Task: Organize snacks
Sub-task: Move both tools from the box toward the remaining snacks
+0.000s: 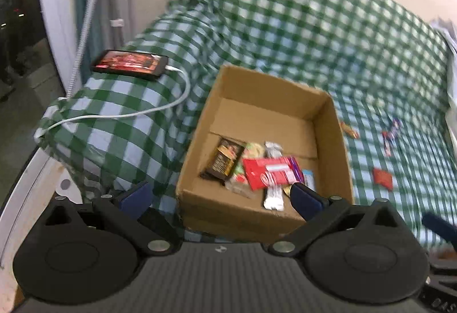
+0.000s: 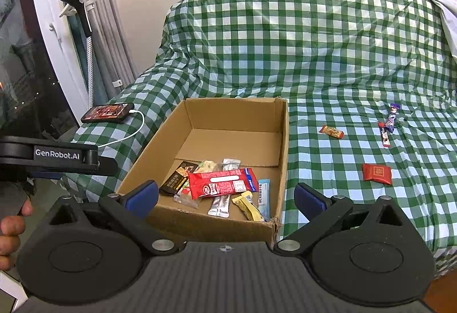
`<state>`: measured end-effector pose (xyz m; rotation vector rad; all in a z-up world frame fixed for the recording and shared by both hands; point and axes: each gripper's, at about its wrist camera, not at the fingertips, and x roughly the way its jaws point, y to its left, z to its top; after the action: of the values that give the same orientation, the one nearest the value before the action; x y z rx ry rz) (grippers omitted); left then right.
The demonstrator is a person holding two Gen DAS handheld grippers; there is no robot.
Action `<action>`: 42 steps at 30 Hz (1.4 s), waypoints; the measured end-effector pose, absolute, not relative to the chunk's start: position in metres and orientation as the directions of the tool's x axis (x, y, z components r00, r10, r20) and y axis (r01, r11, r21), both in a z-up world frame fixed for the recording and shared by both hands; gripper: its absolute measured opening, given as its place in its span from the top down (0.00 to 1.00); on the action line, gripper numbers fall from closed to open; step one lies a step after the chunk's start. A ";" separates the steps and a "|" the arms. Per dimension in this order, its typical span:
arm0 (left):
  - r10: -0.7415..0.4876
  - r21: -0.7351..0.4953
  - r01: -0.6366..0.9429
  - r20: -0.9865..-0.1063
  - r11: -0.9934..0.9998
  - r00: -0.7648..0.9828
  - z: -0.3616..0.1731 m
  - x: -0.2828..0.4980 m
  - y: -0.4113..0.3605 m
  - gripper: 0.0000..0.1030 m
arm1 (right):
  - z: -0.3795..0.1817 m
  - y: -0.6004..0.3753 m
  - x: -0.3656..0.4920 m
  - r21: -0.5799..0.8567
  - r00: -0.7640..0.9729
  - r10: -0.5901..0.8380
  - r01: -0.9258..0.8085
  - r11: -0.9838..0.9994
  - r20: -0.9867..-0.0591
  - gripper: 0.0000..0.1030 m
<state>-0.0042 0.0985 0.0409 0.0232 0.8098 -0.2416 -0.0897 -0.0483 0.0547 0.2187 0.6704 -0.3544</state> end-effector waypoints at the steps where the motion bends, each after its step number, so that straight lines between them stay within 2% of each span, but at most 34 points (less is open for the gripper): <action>1: -0.189 -0.072 0.198 -0.718 0.977 0.670 0.041 -0.004 0.100 0.00 | 0.055 -0.048 -0.090 0.083 0.726 -0.251 0.390 0.917 -0.640 0.02; 8: -0.150 -0.038 0.194 -0.780 0.980 0.608 0.037 0.008 0.096 0.00 | 0.053 -0.051 -0.091 0.086 0.720 -0.250 0.395 0.915 -0.648 0.02; 18: -0.100 0.021 0.191 -0.792 0.981 0.602 0.031 0.010 0.087 0.00 | 0.046 -0.059 -0.089 0.107 0.712 -0.233 0.397 0.911 -0.662 0.02; 28: -0.043 0.134 0.247 -0.800 0.960 0.599 0.023 0.014 0.054 0.00 | 0.036 -0.082 -0.088 0.161 0.704 -0.215 0.426 0.890 -0.677 0.02; 42: -0.047 0.210 0.361 -0.807 0.909 0.588 0.013 0.011 -0.010 0.00 | 0.032 -0.126 -0.104 0.193 0.713 -0.267 0.494 0.848 -0.649 0.02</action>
<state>0.0111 -0.0105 0.0126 0.3743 0.9162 -0.2438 -0.1038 -0.1262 0.0319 0.3698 0.6519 -0.4323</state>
